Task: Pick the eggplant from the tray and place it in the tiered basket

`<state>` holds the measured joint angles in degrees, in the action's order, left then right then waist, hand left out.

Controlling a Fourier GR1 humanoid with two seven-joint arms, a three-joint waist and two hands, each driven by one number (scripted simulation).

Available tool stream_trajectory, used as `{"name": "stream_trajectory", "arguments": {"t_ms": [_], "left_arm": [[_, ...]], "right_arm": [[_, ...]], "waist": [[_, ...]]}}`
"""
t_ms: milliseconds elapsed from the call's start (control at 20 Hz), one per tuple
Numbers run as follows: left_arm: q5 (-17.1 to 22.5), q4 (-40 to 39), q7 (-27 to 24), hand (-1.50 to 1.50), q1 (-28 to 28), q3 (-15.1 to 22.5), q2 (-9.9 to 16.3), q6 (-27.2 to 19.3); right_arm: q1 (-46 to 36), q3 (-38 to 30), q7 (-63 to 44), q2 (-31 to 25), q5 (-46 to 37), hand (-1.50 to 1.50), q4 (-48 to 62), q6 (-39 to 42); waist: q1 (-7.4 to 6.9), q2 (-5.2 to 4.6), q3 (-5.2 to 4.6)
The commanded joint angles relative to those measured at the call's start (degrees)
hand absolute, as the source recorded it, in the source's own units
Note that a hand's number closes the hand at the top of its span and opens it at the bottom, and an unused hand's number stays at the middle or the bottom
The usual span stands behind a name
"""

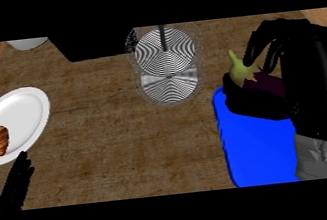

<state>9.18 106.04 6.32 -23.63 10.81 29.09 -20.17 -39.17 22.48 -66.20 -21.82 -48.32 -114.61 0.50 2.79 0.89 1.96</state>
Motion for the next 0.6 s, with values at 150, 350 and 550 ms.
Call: {"name": "stream_trajectory", "arguments": {"t_ms": [150,350,550], "left_arm": [[-0.2,-6.1,0.4,0.0,6.4,4.7,-6.9,-1.9],[1.1,-8.8,-0.3,0.0,9.0,4.8,-6.9,-0.7],[0.3,-8.1,0.4,0.0,9.9,6.3,-7.4,-1.8]], "right_arm": [[-9.2,-5.0,-9.7,5.0,-1.1,1.5,8.3,6.6],[-12.4,-8.9,-5.3,6.0,0.0,1.5,14.5,6.2],[-15.6,-8.8,-2.4,9.2,-0.8,1.5,22.7,6.1]], "waist": [[-1.08,-1.11,-2.36],[-1.15,-1.61,-2.36],[-2.26,-1.75,-2.28]]}}
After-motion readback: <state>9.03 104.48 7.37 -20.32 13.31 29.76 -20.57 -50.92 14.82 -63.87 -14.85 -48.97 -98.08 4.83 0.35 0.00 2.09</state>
